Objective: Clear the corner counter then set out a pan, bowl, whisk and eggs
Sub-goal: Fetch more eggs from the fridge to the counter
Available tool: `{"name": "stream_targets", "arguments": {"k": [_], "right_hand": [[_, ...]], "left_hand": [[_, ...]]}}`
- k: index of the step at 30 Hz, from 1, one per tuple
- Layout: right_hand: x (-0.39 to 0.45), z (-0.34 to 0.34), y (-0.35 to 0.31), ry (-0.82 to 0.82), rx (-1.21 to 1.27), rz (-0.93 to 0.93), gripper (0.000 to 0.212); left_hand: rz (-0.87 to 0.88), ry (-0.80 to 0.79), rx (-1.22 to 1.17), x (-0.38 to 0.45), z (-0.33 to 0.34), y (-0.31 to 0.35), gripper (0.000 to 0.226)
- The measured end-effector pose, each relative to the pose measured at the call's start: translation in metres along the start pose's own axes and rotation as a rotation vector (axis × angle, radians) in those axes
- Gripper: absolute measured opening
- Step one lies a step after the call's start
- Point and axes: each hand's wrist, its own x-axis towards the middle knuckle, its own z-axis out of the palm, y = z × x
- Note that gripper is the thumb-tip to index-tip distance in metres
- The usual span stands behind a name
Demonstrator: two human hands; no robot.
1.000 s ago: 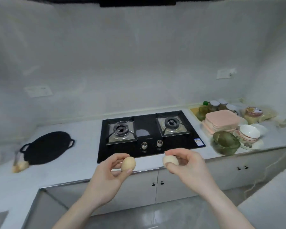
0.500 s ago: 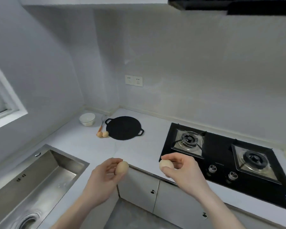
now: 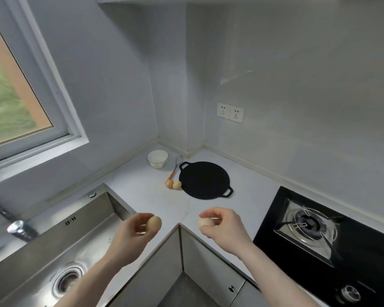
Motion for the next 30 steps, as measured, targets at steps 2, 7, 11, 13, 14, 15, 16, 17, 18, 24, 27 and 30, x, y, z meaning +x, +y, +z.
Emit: {"name": "stream_targets", "arguments": {"k": [2, 7, 11, 13, 14, 15, 16, 17, 18, 24, 27, 30], "right_hand": [[0.023, 0.008, -0.001, -0.018, -0.002, 0.009, 0.023], [0.083, 0.034, -0.005, -0.052, -0.045, 0.012, 0.025], [0.133, 0.06, -0.003, -0.077, -0.079, 0.04, 0.025], [0.162, 0.079, -0.002, -0.091, -0.094, 0.069, 0.027], [0.175, 0.088, -0.001, -0.094, -0.106, 0.085, 0.028], [0.19, 0.097, -0.001, -0.093, -0.123, 0.1, 0.028], [0.205, 0.106, 0.0, -0.098, -0.14, 0.11, 0.029], [0.22, 0.115, 0.0, -0.105, -0.158, 0.118, 0.029], [0.233, 0.123, -0.001, -0.11, -0.178, 0.124, 0.029], [0.308, 0.167, 0.004, -0.109, -0.319, 0.117, 0.026], [0.341, 0.185, 0.011, -0.124, -0.381, 0.098, 0.027], [0.373, 0.199, 0.014, -0.129, -0.434, 0.077, 0.029]], "left_hand": [[-0.035, 0.009, 0.003, 0.018, -0.001, -0.008, 0.02], [-0.099, 0.018, 0.027, 0.074, -0.004, -0.026, 0.017], [-0.146, -0.003, 0.031, 0.13, -0.004, -0.049, 0.019], [-0.18, -0.01, 0.042, 0.164, -0.007, -0.064, 0.02], [-0.196, -0.011, 0.05, 0.18, -0.009, -0.072, 0.019], [-0.207, -0.012, 0.062, 0.197, -0.011, -0.079, 0.018], [-0.215, -0.014, 0.071, 0.215, -0.012, -0.086, 0.017], [-0.226, -0.018, 0.077, 0.23, -0.014, -0.093, 0.018], [-0.239, -0.021, 0.079, 0.246, -0.015, -0.101, 0.018], [-0.279, -0.017, 0.117, 0.326, -0.013, -0.131, 0.019], [-0.3, -0.035, 0.101, 0.355, -0.008, -0.144, 0.02], [-0.311, -0.068, 0.086, 0.381, -0.004, -0.158, 0.024]]}}
